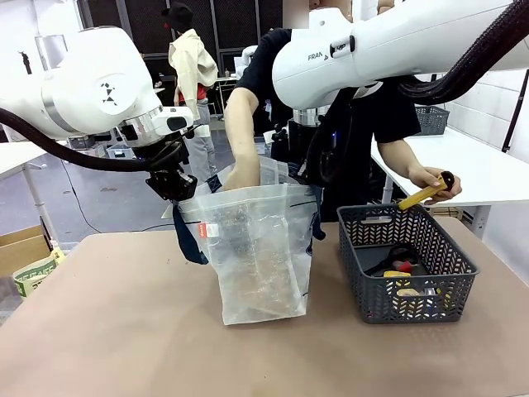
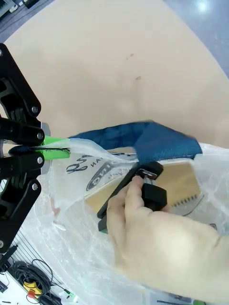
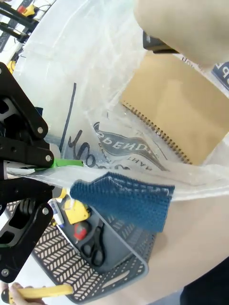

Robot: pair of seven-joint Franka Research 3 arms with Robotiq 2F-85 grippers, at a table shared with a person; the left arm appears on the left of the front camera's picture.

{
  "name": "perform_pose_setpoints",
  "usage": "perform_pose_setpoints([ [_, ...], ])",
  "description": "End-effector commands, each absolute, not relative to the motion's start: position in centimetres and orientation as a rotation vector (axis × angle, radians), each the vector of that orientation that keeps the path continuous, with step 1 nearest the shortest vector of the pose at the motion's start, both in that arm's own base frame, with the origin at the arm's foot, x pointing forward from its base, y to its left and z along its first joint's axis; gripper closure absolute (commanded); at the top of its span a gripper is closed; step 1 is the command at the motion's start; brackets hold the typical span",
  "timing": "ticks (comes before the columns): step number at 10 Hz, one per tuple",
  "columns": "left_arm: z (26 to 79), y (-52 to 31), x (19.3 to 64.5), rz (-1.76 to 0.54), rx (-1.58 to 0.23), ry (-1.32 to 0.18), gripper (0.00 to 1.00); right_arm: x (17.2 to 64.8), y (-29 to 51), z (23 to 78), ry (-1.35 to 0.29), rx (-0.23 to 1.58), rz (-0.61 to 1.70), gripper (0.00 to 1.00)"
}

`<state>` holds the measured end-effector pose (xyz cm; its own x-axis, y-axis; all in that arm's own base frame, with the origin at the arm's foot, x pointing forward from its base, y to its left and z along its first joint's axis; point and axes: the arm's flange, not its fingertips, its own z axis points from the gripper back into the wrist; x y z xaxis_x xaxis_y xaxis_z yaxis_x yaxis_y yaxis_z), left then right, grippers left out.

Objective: Transfer purchased items from the store into the shopping bag.
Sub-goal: Move the Reusable shopping bag to the right side of the table.

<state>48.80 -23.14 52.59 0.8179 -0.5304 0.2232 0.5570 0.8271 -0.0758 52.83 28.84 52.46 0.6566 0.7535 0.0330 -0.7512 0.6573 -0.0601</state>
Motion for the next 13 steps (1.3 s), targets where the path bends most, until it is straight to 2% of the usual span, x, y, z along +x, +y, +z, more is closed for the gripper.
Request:
perform_pose_setpoints([
  [1, 52.53, -22.84, 48.74, -0.570, -0.134, -0.189, 1.00, 52.87, 28.64, 52.50, -0.056, -0.045, 0.849, 1.00],
  [13, 52.53, -22.84, 48.74, -0.570, -0.134, -0.189, 1.00, 52.87, 28.64, 52.50, -0.056, -0.045, 0.849, 1.00],
])
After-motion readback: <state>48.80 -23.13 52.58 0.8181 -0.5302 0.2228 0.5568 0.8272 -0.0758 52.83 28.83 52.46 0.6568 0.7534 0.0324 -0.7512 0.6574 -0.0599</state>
